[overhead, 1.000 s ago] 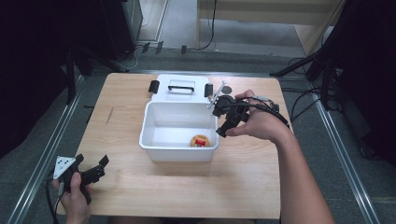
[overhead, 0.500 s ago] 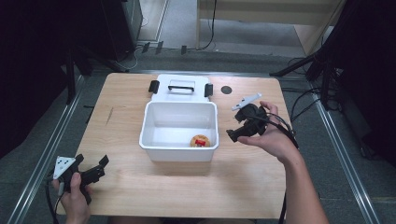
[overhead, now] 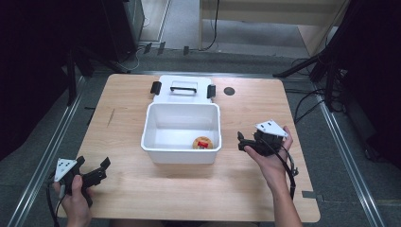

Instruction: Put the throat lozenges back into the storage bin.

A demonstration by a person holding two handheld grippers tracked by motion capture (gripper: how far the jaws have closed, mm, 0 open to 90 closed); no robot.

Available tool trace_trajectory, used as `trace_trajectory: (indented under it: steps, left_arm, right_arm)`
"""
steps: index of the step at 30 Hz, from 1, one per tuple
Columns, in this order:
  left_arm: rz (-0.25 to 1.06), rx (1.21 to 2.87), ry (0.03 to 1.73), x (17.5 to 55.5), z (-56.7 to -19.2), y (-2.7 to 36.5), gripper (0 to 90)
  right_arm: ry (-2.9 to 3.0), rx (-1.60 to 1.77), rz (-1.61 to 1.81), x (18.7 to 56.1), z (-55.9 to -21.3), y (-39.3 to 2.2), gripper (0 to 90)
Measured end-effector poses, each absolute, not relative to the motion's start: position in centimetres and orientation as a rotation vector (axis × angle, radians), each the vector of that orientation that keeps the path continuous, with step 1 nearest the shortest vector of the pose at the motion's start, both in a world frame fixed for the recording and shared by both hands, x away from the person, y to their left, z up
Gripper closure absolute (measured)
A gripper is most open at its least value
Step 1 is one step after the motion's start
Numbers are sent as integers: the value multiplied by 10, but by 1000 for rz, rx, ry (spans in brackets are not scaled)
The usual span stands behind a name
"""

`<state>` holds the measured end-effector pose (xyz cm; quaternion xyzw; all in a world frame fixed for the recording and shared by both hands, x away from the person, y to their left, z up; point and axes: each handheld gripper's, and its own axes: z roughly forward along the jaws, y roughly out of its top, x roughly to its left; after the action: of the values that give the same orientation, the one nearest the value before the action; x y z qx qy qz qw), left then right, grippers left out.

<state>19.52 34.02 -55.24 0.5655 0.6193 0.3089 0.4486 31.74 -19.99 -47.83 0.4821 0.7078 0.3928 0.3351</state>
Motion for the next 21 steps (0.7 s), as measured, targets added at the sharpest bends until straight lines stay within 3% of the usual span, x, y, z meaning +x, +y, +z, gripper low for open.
trace_trajectory:
  steps: [21]
  left_arm:
    - [768, 1401, 1533, 195, -552, 340, 16]
  right_arm:
    - [1573, 1438, 1040, 283, -519, -257, 46]
